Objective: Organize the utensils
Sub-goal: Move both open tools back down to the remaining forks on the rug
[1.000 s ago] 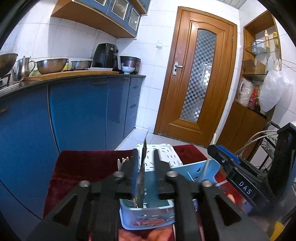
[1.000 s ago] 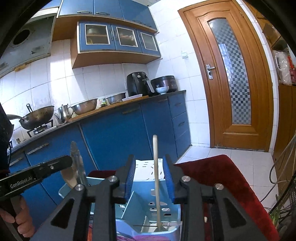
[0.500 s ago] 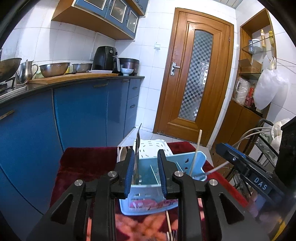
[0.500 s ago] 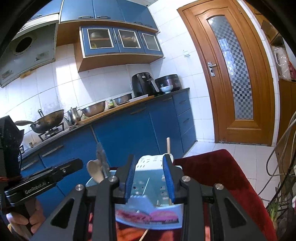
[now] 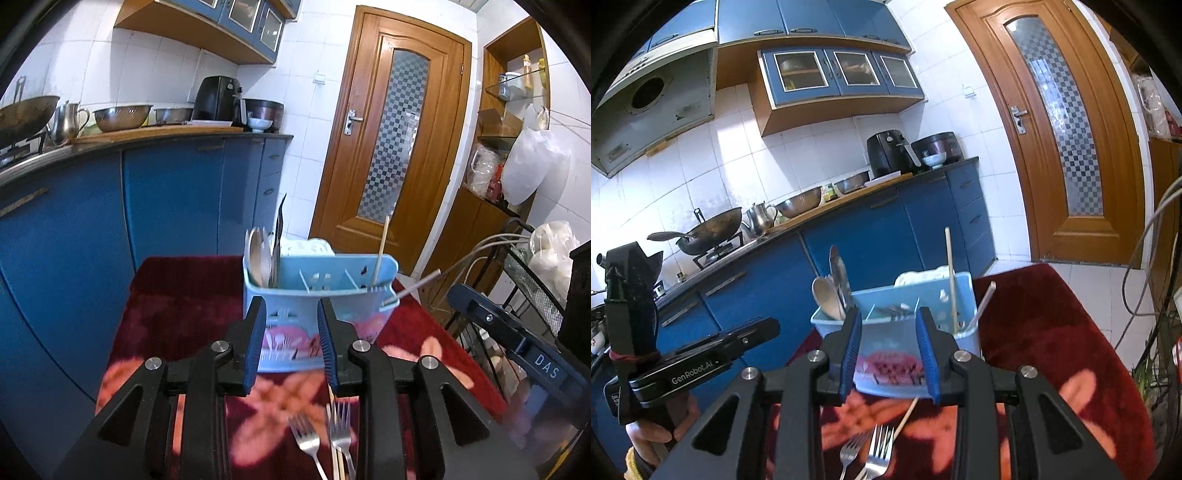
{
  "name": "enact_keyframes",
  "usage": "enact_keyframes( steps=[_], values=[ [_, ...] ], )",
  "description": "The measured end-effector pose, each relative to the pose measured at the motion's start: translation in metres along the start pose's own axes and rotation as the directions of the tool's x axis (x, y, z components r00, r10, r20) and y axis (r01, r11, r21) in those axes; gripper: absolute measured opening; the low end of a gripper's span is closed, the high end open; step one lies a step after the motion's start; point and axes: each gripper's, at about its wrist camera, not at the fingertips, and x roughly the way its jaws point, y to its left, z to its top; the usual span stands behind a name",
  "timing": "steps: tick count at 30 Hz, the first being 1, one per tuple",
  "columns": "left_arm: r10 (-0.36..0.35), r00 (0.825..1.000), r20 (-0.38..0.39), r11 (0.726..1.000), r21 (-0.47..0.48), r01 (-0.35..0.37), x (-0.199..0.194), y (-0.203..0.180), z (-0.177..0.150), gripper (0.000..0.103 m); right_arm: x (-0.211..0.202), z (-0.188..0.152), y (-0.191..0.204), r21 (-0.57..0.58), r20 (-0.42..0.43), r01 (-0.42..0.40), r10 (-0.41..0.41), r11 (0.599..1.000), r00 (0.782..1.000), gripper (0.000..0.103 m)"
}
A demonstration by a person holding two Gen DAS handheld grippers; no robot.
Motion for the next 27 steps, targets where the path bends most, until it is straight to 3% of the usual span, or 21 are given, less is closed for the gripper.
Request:
enact_keyframes(
  steps=[16, 27],
  values=[
    [-0.012, 0.986, -0.165, 0.996, -0.094, -0.004, 0.005, 0.013, -0.067, 0.028, -0.024, -0.051, -0.011, 0.005, -0.107, 0.084, -0.083, 0.996, 0.991, 0.033],
    [-0.079, 0.941, -0.330, 0.982, -0.187, 0.017, 0.048, 0.018, -0.100, 0.028, -0.025, -0.068, -0.038, 0.062, -0.153, 0.129, -0.119, 0.990, 0.981, 0.033]
  ],
)
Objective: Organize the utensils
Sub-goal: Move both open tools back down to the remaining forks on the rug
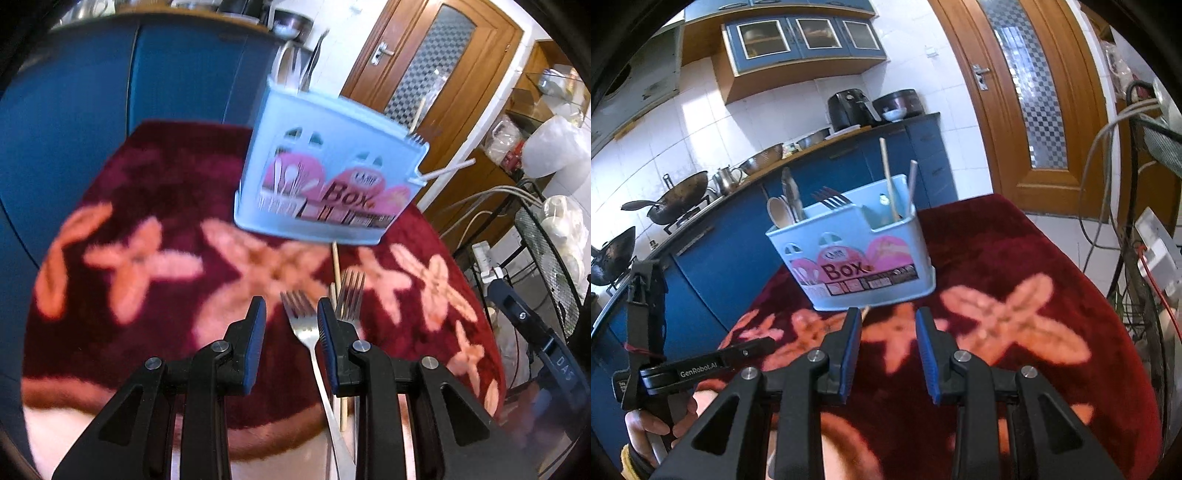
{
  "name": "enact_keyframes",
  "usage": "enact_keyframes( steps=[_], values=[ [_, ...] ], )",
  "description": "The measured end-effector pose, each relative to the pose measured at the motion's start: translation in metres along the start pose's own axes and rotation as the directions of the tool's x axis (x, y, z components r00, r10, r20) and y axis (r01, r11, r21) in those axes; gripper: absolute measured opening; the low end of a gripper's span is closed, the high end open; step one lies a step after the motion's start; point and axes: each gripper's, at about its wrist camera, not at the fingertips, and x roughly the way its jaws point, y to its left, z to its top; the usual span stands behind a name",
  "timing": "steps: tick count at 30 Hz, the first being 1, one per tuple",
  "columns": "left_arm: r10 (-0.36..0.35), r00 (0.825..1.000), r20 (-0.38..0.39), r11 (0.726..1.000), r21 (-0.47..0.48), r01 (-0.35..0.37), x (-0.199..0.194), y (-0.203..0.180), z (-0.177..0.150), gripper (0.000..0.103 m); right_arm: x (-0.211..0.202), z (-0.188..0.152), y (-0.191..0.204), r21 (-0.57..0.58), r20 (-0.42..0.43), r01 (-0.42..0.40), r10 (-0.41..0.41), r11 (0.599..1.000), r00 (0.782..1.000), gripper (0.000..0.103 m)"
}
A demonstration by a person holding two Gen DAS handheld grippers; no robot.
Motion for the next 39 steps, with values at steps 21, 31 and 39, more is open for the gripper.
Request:
enact_keyframes(
  steps=[21, 31, 39],
  values=[
    [-0.091, 0.985, -0.149, 0.991, -0.111, 0.075, 0.050, 0.005, 0.001, 0.026, 0.008, -0.010, -0.023, 0.057, -0.026, 0.002, -0.001, 0.998, 1.000, 0.033],
    [-0.113, 0.987, -0.117, 0.990, -0.098, 0.102, 0.047, -0.001, 0.000, 0.021, 0.010, -0.010, -0.023, 0.054, -0.031, 0.000, 0.001, 0.999, 1.000, 0.033],
    [-0.080, 0.988, -0.132, 0.996, -0.056, 0.073, 0.050, -0.007, -0.002, 0.021, 0.013, -0.012, -0.018, 0.047, -0.040, -0.004, 0.006, 0.999, 0.999, 0.033]
  ],
)
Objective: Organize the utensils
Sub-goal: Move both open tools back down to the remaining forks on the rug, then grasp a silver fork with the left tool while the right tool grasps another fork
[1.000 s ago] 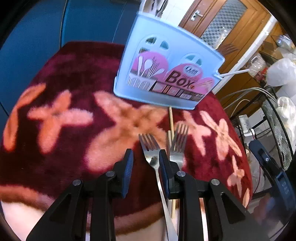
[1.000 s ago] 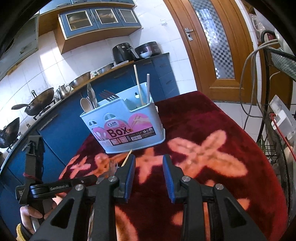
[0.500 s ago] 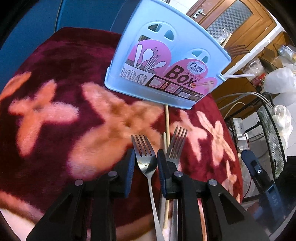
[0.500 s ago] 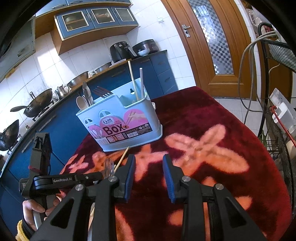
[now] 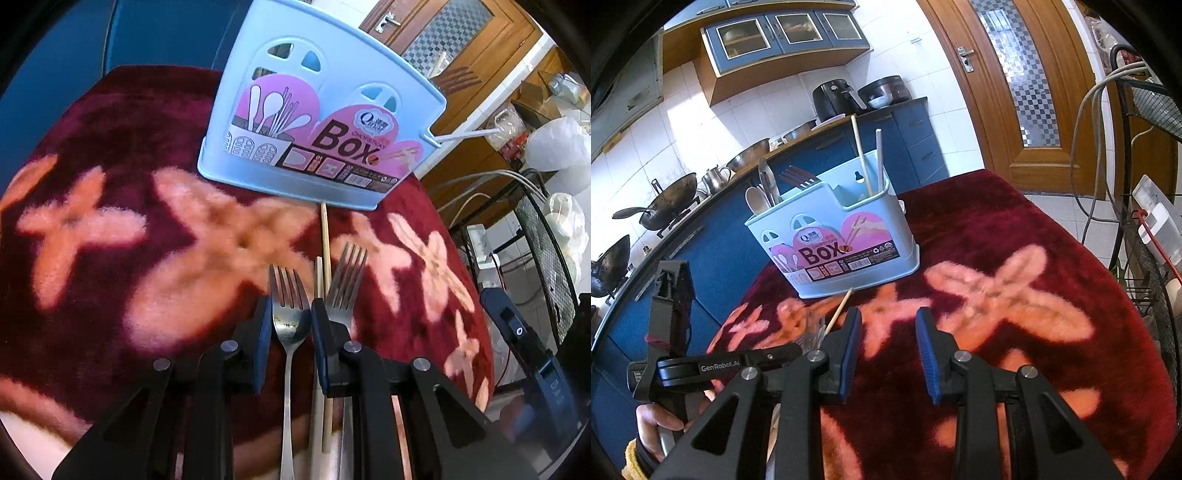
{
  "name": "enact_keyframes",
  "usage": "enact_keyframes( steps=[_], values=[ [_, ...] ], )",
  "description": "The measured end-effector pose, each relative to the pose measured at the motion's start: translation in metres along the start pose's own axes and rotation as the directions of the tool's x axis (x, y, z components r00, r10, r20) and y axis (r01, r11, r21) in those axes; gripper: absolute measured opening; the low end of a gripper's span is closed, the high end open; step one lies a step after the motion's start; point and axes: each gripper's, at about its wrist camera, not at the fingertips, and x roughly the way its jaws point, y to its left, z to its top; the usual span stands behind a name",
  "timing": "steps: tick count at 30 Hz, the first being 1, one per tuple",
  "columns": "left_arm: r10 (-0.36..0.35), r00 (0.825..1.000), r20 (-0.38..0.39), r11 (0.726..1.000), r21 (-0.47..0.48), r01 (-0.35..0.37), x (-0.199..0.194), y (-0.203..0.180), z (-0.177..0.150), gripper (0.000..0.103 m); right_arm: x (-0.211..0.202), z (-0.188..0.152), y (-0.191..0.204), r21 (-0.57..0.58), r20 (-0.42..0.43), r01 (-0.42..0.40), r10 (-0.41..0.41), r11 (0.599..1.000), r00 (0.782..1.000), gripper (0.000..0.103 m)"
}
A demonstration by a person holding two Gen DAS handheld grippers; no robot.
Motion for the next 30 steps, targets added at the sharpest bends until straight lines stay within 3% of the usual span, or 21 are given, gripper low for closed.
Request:
enact_keyframes(
  steps=[7, 16, 18, 19, 30],
  values=[
    [-0.027, 0.996, 0.086, 0.999, -0.019, 0.029, -0.024, 0.007, 0.000, 0.020, 0.003, 0.000, 0.005, -0.016, -0.013, -0.011, 0.011, 1.000, 1.000, 0.033],
    [0.037, 0.969, 0.244, 0.999, -0.015, -0.035, -0.073, 0.020, 0.003, 0.019, 0.022, -0.006, 0.026, -0.050, -0.069, -0.068, 0.064, 0.996, 0.996, 0.033],
    [0.046, 0.962, 0.270, 0.999, -0.005, -0.047, -0.080, 0.021, 0.003, 0.000, 0.028, -0.008, 0.032, -0.051, -0.085, -0.096, 0.091, 0.994, 0.992, 0.037],
    [0.046, 0.958, 0.283, 0.999, -0.006, -0.046, -0.085, 0.022, 0.003, 0.000, 0.032, -0.008, 0.034, -0.052, -0.093, -0.108, 0.103, 0.993, 0.990, 0.039],
    [0.012, 0.958, 0.286, 1.000, -0.017, -0.007, -0.087, 0.032, -0.002, 0.000, 0.087, -0.014, 0.052, -0.066, -0.237, -0.154, 0.134, 0.986, 0.962, 0.041]
  ],
)
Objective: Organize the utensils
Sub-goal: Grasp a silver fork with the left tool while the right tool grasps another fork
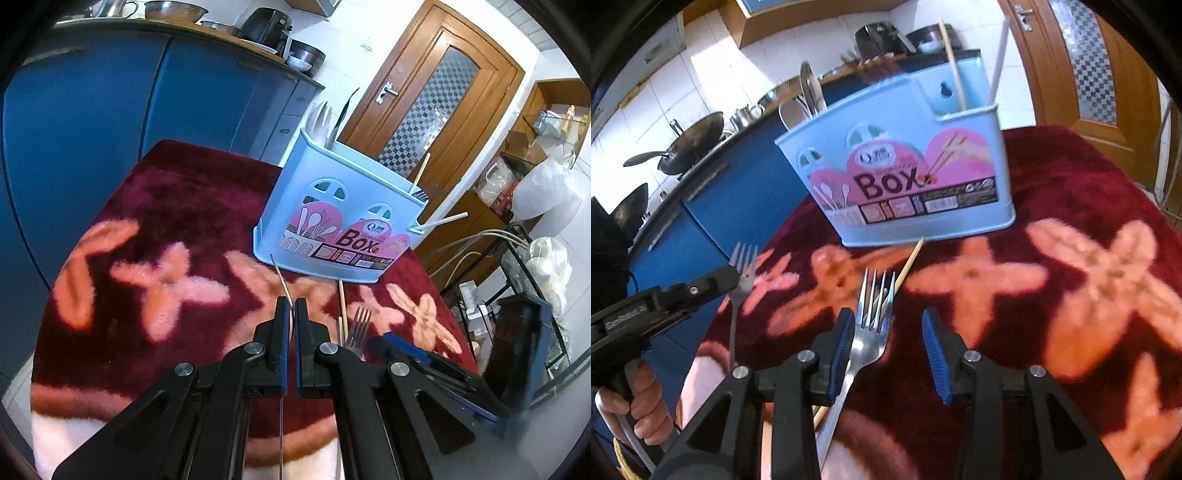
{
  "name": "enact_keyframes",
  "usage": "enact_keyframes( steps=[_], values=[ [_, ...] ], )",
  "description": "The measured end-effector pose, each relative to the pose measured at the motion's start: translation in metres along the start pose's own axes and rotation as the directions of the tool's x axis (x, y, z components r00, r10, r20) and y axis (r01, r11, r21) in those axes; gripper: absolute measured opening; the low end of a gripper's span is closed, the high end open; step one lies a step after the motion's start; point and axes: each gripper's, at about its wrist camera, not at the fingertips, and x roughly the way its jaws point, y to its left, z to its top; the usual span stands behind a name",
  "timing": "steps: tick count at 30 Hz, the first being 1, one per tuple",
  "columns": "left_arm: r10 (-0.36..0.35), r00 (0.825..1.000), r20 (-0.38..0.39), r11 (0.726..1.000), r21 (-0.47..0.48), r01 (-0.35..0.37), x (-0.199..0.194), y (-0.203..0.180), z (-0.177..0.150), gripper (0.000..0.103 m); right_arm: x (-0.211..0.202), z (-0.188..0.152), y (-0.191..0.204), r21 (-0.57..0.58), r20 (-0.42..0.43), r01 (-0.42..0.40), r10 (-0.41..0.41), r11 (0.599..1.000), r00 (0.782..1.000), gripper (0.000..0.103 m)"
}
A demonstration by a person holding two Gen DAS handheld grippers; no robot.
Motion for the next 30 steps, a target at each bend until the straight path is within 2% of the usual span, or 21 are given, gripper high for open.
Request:
enact_keyframes(
  steps=[7, 9, 11, 20, 25, 30],
  values=[
    [-0.018, 1.000, 0.007, 1.000, 0.009, 0.018, -0.001, -0.002, -0.002, 0.000, 0.020, 0.008, -0.002, 0.039, -0.046, -0.056, 0.058, 0.998, 0.997, 0.040],
    [-0.026, 1.000, 0.012, 1.000, 0.012, 0.026, -0.003, -0.003, -0.002, 0.000, 0.018, 0.008, -0.001, 0.036, -0.038, -0.066, 0.067, 0.997, 0.997, 0.016],
    [-0.033, 0.999, 0.020, 0.999, 0.022, 0.033, -0.006, -0.005, -0.003, 0.000, 0.012, 0.007, 0.001, 0.021, -0.012, -0.067, 0.067, 0.998, 0.998, 0.010],
    [-0.064, 0.996, 0.067, 0.997, 0.056, 0.060, -0.023, -0.015, -0.004, 0.000, -0.039, 0.005, 0.014, -0.053, 0.134, -0.024, 0.031, 0.998, 0.991, 0.005],
    [-0.074, 0.990, 0.119, 0.994, 0.086, 0.064, -0.039, -0.025, -0.005, 0.000, -0.071, 0.004, 0.024, -0.078, 0.227, 0.007, 0.011, 0.997, 0.974, 0.005],
    [-0.100, 0.981, 0.163, 0.992, 0.097, 0.085, -0.055, -0.032, -0.002, 0.000, -0.101, 0.011, 0.036, -0.102, 0.329, 0.066, -0.029, 0.993, 0.944, 0.005]
  ],
)
